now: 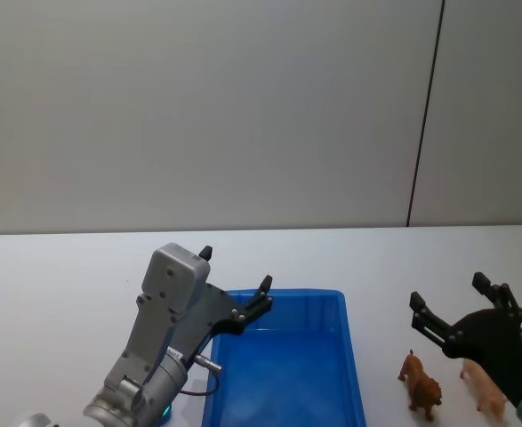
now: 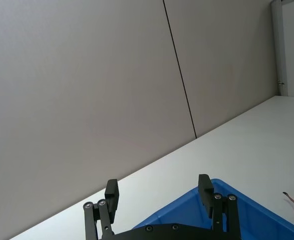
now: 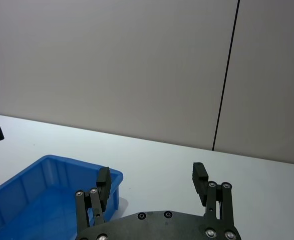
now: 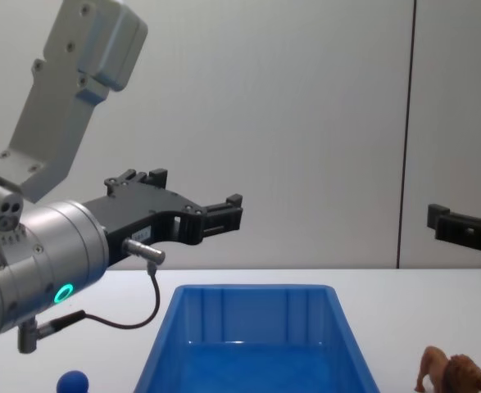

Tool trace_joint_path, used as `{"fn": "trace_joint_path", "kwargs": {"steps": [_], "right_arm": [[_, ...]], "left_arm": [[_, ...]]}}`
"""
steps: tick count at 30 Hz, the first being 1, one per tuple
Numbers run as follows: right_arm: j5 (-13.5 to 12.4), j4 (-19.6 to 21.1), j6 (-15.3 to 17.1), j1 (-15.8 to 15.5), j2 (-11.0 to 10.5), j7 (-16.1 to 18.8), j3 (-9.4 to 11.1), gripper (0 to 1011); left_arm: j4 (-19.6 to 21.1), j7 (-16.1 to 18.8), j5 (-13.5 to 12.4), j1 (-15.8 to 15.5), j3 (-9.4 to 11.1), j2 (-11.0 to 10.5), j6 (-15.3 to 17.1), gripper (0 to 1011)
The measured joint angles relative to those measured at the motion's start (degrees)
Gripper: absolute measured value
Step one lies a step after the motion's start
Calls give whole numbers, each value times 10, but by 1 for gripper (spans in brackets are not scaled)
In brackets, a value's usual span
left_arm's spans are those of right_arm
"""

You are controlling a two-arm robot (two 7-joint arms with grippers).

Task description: Pick up the two dolls from the table and place them into the box.

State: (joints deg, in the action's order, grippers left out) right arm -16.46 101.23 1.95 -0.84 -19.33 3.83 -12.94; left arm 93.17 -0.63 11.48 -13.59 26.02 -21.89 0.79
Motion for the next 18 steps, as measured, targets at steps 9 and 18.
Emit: {"fn": "trace_joint_path", "kwargs": {"steps": [9, 18], "right_arm": [[0, 0, 0, 0, 0, 0, 0, 1001], [0, 0, 0, 0, 0, 0, 0, 1001]], "left_arm": [[0, 0, 0, 0, 0, 0, 0, 1002], [0, 0, 0, 0, 0, 0, 0, 1002]]}}
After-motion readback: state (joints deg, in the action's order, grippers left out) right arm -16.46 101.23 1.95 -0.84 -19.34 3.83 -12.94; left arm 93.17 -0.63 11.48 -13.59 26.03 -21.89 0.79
